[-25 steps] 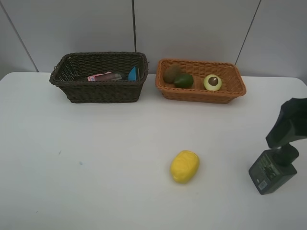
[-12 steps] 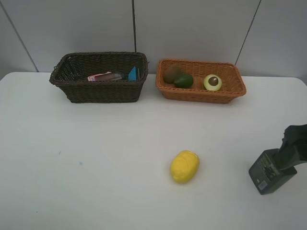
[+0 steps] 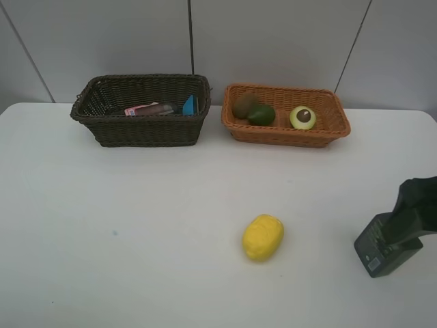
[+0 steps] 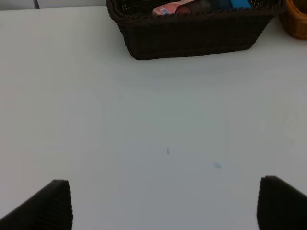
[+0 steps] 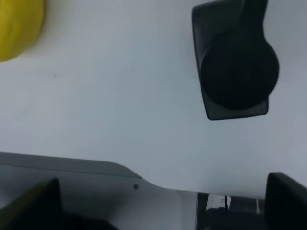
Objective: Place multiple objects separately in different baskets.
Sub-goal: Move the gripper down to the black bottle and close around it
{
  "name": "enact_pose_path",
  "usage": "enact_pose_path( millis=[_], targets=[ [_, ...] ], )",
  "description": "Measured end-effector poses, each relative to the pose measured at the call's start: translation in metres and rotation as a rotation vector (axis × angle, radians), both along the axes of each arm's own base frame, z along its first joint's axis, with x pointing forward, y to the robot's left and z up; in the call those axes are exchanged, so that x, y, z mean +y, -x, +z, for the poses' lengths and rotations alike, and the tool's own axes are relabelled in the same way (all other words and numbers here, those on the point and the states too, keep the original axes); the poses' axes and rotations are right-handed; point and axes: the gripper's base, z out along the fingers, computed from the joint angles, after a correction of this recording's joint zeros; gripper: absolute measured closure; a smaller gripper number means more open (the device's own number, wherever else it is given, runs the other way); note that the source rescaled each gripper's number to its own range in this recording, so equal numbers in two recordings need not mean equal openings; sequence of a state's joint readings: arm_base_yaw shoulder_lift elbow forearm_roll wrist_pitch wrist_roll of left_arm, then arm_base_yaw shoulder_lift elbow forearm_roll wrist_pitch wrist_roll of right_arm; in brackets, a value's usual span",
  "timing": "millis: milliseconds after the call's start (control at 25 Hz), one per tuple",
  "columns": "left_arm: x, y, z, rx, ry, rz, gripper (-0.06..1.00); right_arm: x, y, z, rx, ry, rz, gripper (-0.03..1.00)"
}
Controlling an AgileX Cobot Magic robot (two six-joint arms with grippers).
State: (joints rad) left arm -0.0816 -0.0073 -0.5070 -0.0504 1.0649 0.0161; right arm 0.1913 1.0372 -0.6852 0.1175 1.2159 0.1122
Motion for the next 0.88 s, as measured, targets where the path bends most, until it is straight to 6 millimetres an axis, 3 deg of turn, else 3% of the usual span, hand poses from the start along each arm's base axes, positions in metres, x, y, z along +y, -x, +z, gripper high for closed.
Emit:
enact_pose_path(
  millis=[240,880],
  targets=[
    [0.000,0.000,0.000,0.000,0.000,0.000,-0.05,0.002,-0.006,-0.002,-0.036,-0.011,0.011,-0.03],
    [0.000,0.000,0.000,0.000,0.000,0.000,-0.05,0.001,-0.045,-0.041,0.028,0.093,0.053,-0.03]
  ],
)
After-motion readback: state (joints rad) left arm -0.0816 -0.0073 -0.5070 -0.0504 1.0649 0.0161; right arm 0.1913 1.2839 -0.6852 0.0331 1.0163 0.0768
